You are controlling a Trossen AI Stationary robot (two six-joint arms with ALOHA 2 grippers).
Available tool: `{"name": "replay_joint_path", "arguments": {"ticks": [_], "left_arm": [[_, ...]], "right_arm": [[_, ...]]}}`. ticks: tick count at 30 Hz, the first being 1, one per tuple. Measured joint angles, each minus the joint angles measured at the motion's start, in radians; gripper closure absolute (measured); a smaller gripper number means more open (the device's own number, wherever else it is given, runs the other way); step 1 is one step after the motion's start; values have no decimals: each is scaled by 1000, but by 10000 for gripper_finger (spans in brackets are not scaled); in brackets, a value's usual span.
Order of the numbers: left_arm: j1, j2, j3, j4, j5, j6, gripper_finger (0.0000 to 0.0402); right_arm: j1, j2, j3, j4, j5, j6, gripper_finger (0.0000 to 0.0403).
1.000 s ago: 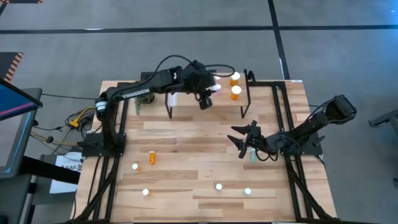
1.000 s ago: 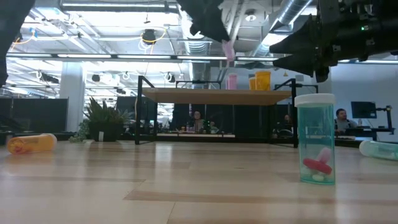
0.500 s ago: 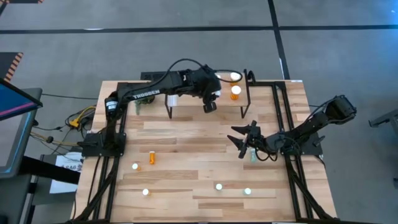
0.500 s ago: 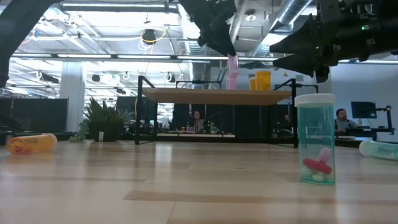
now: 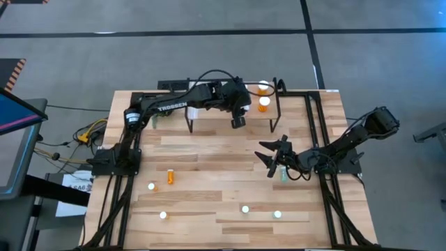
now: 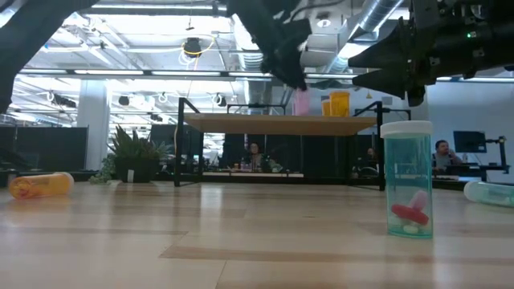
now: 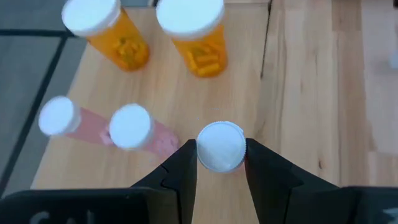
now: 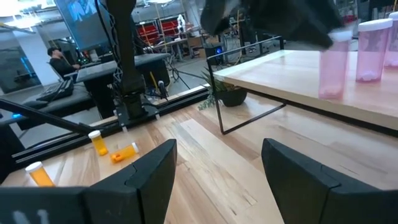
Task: Pick and place medicine bottles onto shelf by color
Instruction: Put the pink pill bottle on the shelf aligned with the other pink pill bottles
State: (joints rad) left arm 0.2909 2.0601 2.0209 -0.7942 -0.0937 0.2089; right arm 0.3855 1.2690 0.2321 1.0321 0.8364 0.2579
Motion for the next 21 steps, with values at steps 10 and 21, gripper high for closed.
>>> {"name": "replay_joint_path", "arguments": {"ticks": [10,21], "left_arm": [[1,16,3,27,-21,4,297],[1,16,3,16,-43,16,297]], "right_arm": [[0,0,0,-7,-1,3,143],[0,0,0,-7,-1,4,143]]}}
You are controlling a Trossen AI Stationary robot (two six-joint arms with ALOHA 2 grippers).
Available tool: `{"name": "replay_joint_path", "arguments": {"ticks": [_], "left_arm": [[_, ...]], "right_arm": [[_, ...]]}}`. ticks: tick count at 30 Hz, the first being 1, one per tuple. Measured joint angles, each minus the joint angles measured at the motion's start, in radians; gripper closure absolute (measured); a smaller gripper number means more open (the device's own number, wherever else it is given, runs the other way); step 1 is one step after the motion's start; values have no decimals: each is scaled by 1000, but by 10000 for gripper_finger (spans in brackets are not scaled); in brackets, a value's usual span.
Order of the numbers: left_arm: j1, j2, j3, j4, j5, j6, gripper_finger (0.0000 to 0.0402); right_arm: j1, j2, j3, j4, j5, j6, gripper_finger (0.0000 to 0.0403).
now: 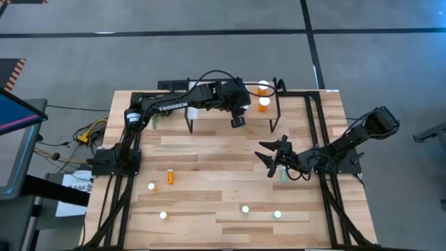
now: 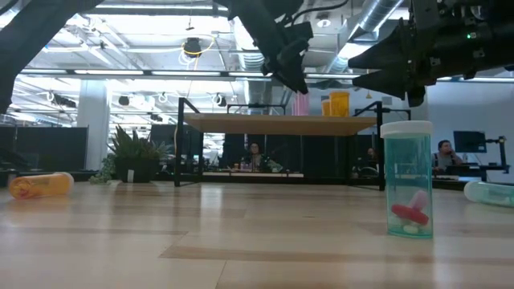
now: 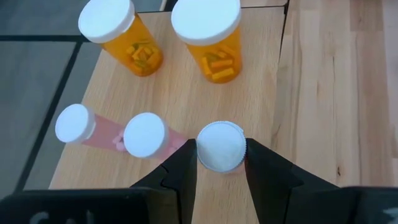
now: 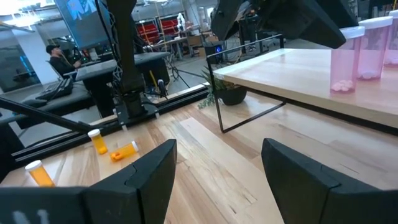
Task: Pick and place medicine bottles onto shelf by color
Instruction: Put the pink pill bottle on the shelf aligned with the other pink pill bottles, then put the top green pill bottle on the shelf
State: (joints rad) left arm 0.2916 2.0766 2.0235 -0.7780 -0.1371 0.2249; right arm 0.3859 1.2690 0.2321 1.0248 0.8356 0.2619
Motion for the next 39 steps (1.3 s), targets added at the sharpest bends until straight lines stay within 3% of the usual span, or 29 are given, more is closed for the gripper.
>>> {"name": "replay_joint_path", "arguments": {"ticks": [22,39], "left_arm": [[0,-3,-4,-25,-7,-8,241],[-24,-186,-2,-19,18,-21,241]], "right_arm": [[0,0,0,0,-3,2,143],[0,0,0,0,-9,0,143]]}}
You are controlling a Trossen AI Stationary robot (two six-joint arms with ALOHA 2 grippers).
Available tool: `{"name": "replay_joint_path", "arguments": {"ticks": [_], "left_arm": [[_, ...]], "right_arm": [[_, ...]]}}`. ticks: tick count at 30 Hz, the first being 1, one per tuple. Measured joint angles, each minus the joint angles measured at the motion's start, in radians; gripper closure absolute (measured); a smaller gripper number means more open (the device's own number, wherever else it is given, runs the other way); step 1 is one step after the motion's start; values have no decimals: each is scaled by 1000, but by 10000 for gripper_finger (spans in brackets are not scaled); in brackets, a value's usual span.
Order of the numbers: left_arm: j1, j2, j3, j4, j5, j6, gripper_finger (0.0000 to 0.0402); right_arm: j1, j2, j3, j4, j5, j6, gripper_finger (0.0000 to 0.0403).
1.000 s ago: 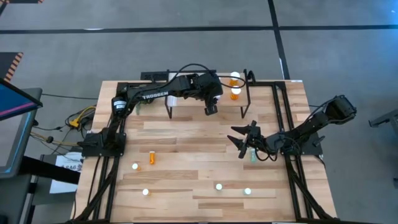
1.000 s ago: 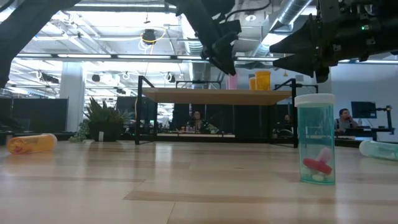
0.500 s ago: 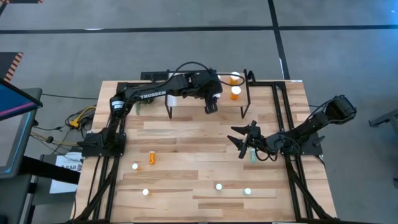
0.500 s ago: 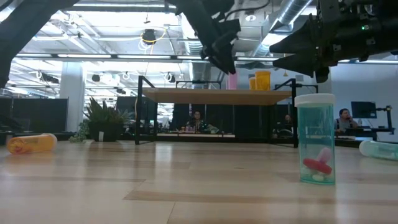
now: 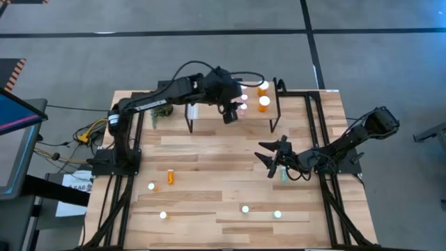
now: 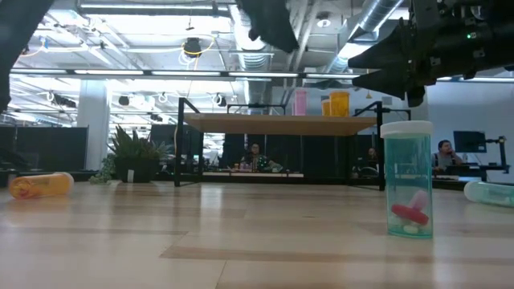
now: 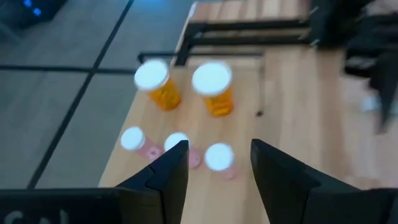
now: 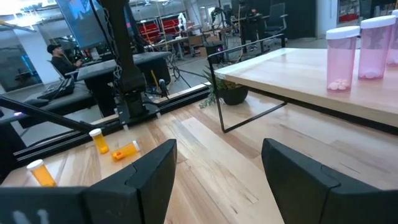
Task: Pick and place medicine bottles onto shelf by color
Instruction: Put the top green pill bottle on the shelf
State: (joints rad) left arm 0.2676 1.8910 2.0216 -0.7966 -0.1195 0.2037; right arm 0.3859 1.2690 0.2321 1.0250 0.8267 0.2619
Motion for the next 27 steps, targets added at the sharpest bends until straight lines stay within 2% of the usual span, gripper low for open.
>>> {"name": "replay_joint_path", "arguments": {"ticks": [6,10,15,21,27], "left_arm": [[-52,-85,-1,-6,75,-6,242],[-84,-132,-82,72,179,-4,242],[-115,-222,-299,234,186,-41,242],[-179,-415,-597,512,236,-97,242],[-254,-639,-860,730,129,-106,242]], "right_arm": [[11,0,0,2,-17,0,143],[29,0,0,9,-17,0,143],[41,0,0,10,-18,0,143],[40,0,0,17,-18,0,143],[29,0,5,11,-28,0,143]]}}
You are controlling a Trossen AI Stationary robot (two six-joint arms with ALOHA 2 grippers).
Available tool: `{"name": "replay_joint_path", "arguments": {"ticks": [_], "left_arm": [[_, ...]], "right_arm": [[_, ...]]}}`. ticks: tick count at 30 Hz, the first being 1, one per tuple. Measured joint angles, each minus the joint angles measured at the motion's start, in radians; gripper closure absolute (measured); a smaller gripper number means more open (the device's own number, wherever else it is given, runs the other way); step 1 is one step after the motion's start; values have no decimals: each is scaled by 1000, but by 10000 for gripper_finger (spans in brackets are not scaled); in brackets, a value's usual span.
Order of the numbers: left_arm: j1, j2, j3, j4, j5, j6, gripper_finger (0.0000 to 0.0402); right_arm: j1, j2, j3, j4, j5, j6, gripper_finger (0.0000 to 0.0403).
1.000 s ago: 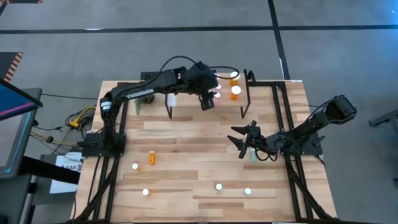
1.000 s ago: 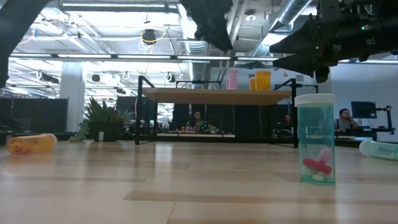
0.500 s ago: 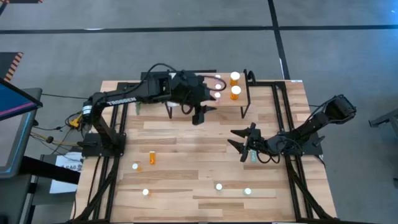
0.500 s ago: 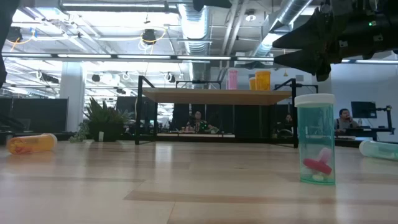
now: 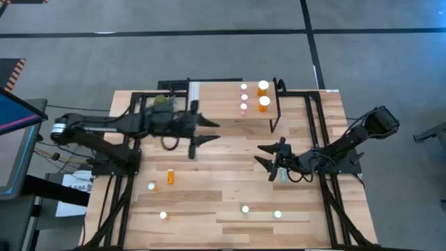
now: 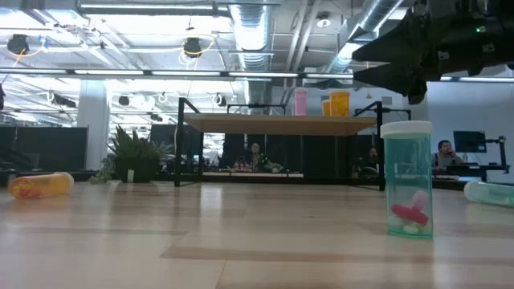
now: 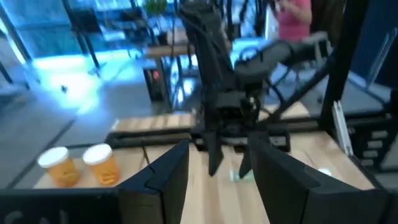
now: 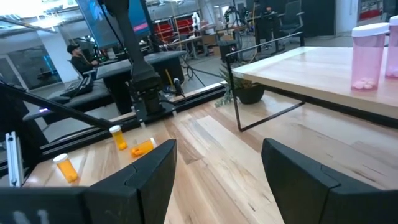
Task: Pick and place medicine bottles onto shelf by color
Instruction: Put the top green pill bottle on the shelf
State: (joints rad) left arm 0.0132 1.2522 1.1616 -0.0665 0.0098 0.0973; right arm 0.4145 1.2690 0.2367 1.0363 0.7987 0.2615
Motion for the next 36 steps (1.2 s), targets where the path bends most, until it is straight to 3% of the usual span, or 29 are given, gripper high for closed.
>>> {"name": "replay_joint_path", "arguments": {"ticks": [4,8,12,18,27,36], "left_arm": [[-48,-120,-182,159,-18,-10,242],[-73,-204,-346,283,-40,-13,242],[-78,-257,-474,367,-56,-41,242],[-78,-209,-637,683,-1,-58,242],[-77,-171,-649,735,37,-68,242],[-77,-171,-649,751,36,-68,242]], "right_arm": [[-43,1,82,-112,-127,-4,143],[-82,0,233,-434,-229,0,143],[-80,1,379,-727,-236,29,143],[-55,1,499,-895,-236,32,143],[-2,1,614,-1294,-254,440,143],[168,1,636,-1476,-226,801,143]]}}
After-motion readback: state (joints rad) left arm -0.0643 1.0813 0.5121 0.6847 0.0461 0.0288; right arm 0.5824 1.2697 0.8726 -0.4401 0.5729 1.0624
